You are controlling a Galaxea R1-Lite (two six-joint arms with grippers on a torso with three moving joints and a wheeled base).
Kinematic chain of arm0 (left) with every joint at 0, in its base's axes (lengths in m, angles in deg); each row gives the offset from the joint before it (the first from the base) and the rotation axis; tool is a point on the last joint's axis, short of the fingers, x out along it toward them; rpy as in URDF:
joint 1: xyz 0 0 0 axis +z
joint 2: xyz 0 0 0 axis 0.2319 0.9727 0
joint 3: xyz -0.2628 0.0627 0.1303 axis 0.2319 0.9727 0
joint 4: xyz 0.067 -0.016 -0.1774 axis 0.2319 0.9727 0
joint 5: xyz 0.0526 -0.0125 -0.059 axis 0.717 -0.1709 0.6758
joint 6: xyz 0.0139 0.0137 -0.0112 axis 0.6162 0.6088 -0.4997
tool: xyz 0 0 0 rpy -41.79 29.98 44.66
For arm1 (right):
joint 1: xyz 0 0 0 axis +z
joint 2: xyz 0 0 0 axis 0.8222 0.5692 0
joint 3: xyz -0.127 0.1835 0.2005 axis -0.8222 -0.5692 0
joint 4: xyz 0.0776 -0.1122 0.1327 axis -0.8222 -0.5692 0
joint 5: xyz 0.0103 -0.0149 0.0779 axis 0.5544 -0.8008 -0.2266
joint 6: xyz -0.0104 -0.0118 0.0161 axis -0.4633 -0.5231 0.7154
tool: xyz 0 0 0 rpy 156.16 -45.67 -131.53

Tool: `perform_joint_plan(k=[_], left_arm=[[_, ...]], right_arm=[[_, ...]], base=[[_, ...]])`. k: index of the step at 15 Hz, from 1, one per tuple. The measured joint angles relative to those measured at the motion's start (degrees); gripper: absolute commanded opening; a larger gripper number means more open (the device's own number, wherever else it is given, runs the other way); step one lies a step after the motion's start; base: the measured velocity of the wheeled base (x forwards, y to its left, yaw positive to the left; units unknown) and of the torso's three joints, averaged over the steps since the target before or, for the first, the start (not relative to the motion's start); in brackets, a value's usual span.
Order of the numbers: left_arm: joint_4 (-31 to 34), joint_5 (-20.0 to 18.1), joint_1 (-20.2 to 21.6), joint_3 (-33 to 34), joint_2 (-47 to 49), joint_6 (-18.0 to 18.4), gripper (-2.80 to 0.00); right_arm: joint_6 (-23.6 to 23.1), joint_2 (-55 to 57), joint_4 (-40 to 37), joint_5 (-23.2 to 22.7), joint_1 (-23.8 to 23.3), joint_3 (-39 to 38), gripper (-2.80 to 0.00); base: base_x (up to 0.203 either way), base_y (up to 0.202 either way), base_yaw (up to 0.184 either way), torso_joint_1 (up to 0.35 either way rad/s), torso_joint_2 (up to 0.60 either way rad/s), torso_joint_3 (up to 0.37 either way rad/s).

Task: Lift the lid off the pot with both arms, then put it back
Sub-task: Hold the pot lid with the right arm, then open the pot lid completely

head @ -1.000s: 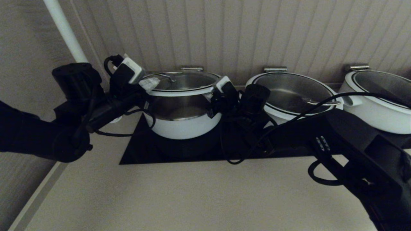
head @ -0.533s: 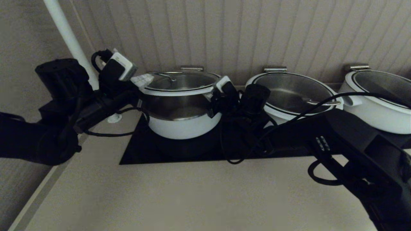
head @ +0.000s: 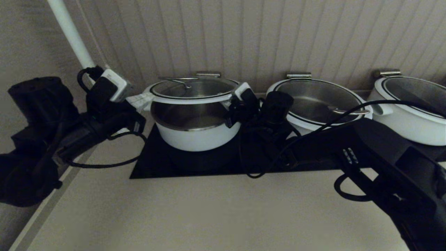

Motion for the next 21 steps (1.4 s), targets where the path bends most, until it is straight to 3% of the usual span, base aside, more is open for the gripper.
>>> perform_joint_plan(k=[8, 21], left_arm=[[-0.2, 0.1, 0.0, 10.3, -6.0, -0.7, -2.80], [-0.2, 0.1, 0.0, 10.8, -5.8, -2.6, -2.80]], right_arm=[[0.0, -0.1, 0.0, 1.0, -0.7, 0.8, -2.80], [0.0, -1.1, -0.1, 1.3, -0.7, 1.0, -2.80]], base=[[0.000, 0.000, 0.000, 0.000, 0.00, 0.000], [0.000, 0.000, 0.000, 0.000, 0.00, 0.000]])
